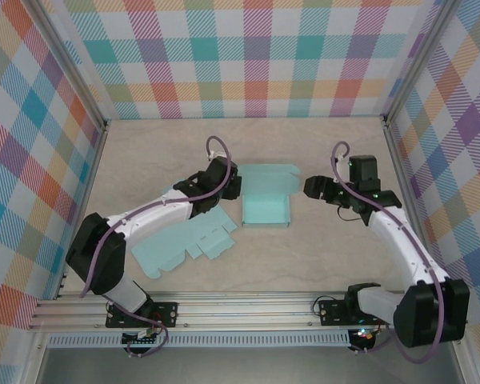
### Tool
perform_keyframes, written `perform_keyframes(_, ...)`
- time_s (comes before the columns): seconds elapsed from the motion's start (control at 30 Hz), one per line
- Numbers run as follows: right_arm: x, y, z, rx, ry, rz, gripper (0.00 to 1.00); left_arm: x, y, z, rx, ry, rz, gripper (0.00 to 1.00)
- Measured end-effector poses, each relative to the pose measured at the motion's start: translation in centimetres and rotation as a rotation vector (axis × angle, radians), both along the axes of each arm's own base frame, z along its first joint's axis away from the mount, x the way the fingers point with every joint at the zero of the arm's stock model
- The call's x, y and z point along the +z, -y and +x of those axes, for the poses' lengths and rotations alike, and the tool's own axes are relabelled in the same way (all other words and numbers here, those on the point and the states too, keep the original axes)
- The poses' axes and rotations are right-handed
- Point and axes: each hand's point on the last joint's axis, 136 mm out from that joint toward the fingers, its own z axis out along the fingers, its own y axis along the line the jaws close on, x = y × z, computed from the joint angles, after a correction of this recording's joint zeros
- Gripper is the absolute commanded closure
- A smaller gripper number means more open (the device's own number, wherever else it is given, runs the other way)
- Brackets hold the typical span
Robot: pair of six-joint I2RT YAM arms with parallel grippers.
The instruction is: Fold the paper box
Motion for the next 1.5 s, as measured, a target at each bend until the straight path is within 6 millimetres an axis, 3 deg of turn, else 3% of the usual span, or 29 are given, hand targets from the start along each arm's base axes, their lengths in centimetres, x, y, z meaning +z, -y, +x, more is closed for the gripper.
perform_keyframes(0.23, -1.7, -2.3, 2.7, 0.116, -0.01, -0.097, 0.28, -1.9, 2.0, 0.7, -0.146, -0.029, 0.056, 0.22)
perform_keyframes(0.47, -3.5, -3.5, 4.1, 0.173, -0.029, -0.163, 0.32, -3.9, 2.4, 1.1, -0.179, -0.063, 0.106, 0.29)
perform_keyframes(0.67, -4.0, -3.9, 4.6, 0.192, -0.027, -0.177, 0.46, -4.4, 3.1, 1.8, -0.197, -0.071, 0.113, 0.44)
perform_keyframes(1.17, -5.0, -4.9, 4.7, 0.226, -0.03, -0.194, 0.68, -3.6, 4.0, 2.1, -0.215, -0.058, 0.072, 0.78)
perform_keyframes(1.37, -5.2, -5.1, 4.9, 0.223, -0.024, -0.211, 0.63, -3.6, 4.2, 2.1, -0.222, -0.058, 0.059, 0.82)
perform_keyframes(1.5, -5.1, -4.1, 5.4, 0.199, -0.006, -0.253, 0.37, -3.5, 4.2, 2.1, -0.226, -0.056, 0.062, 0.82)
